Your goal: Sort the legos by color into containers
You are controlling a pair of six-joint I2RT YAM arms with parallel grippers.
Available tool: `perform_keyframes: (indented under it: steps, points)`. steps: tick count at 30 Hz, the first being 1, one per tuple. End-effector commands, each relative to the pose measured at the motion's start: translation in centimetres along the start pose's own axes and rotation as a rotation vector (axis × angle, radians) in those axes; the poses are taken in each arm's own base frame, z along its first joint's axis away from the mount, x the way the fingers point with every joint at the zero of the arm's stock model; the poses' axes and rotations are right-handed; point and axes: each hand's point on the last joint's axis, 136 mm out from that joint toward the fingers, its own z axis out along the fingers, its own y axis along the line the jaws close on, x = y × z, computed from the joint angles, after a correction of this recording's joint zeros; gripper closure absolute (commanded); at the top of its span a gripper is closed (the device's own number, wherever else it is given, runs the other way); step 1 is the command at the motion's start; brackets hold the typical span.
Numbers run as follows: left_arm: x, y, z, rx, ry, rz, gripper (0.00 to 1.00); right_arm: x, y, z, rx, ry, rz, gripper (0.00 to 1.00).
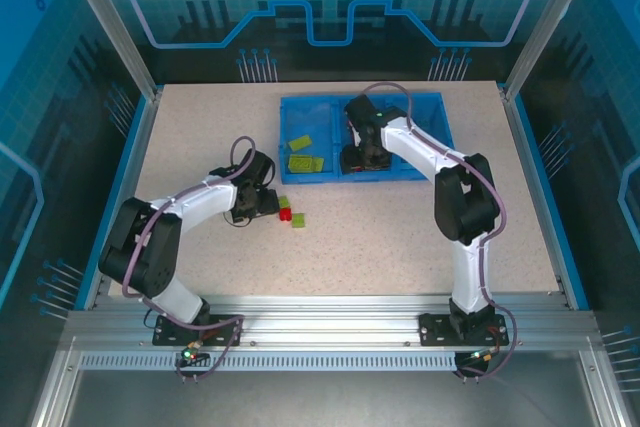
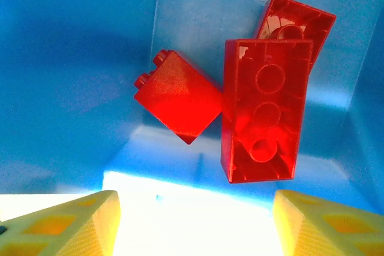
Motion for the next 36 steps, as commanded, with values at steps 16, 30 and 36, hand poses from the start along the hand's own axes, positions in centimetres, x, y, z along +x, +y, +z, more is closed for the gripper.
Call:
perform_keyframes:
  steps: [16,30,36]
  points:
    - [-0.6,-2.0,1.9,0.028,0.034,0.052,0.32,-0.1,-0.3,-1.3,-0.018,-0.019,0.034,0.31]
    - [0.4,-0.3,2.7,-0.053,0.064,0.086,0.65,0.1,-1.1,-1.3,-0.011,-0.013,0.045,0.31]
    - [-1.1,-1.4,-0.3,0.015,-0.011,0.053,0.73,0.2,-1.0,-1.5,-0.010,-0.025,0.036,0.31]
